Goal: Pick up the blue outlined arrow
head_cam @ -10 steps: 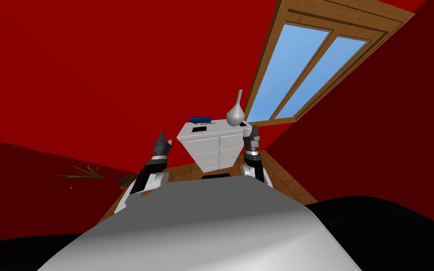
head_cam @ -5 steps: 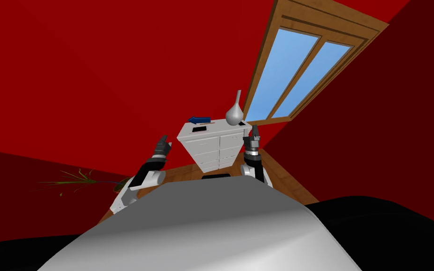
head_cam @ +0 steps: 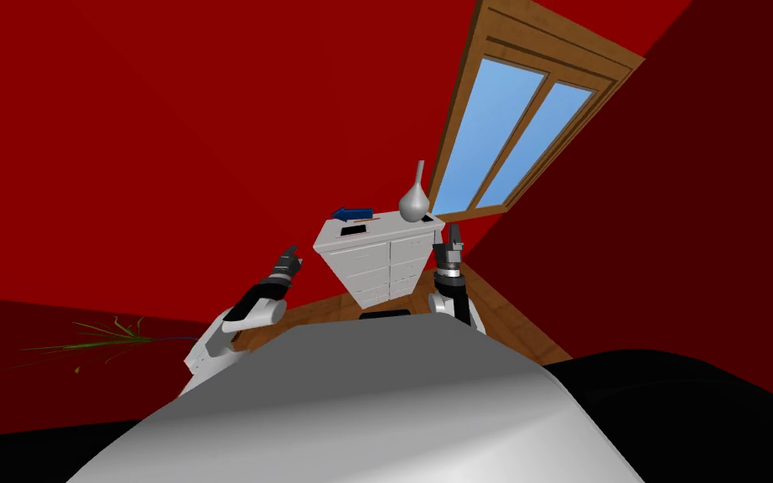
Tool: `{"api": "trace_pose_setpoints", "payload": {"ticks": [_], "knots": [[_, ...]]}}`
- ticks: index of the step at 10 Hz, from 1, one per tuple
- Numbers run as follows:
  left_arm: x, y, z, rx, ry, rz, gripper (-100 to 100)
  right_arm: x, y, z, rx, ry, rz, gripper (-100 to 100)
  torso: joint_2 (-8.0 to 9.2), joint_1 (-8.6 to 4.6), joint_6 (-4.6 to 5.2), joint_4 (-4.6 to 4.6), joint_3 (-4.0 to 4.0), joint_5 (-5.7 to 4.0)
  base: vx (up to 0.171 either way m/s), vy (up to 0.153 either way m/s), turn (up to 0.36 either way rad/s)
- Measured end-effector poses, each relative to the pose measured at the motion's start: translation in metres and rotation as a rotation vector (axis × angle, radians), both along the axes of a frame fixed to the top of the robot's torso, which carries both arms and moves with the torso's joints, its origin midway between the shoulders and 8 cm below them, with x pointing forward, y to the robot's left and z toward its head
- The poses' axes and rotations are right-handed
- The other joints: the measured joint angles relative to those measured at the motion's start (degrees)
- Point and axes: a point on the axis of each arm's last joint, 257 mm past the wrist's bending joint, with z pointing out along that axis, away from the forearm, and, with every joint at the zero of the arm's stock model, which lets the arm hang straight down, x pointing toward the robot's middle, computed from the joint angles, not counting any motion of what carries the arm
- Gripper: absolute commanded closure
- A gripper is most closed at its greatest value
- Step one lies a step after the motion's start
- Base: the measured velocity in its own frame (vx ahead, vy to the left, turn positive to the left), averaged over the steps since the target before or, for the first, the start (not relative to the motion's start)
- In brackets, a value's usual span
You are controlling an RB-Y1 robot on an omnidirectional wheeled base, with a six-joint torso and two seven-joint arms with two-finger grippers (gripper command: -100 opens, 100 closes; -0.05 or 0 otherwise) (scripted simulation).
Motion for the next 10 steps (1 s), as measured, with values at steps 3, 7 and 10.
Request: {"api": "trace_pose_setpoints", "payload": {"ticks": [3, 7, 10], "knots": [[0.005, 0.026, -0.029, 0.003, 0.108, 0.039, -100, 0.000, 0.000, 0.000, 0.000, 0.000, 0.000, 0, -0.03, -0.11, -0.01, 0.00, -0.01, -0.02, -0.012, 0.024, -0.081], [0.007, 0.065, -0.050, 0.006, 0.231, 0.093, -100, 0.000, 0.000, 0.000, 0.000, 0.000, 0.000, 0, -0.04, -0.10, 0.05, 0.00, -0.02, -0.04, -0.013, 0.023, -0.094], [0.005, 0.106, -0.070, 0.003, 0.339, 0.155, -100, 0.000, 0.000, 0.000, 0.000, 0.000, 0.000, 0, -0.02, -0.06, -0.02, 0.00, -0.01, -0.01, -0.015, 0.024, -0.080]]}}
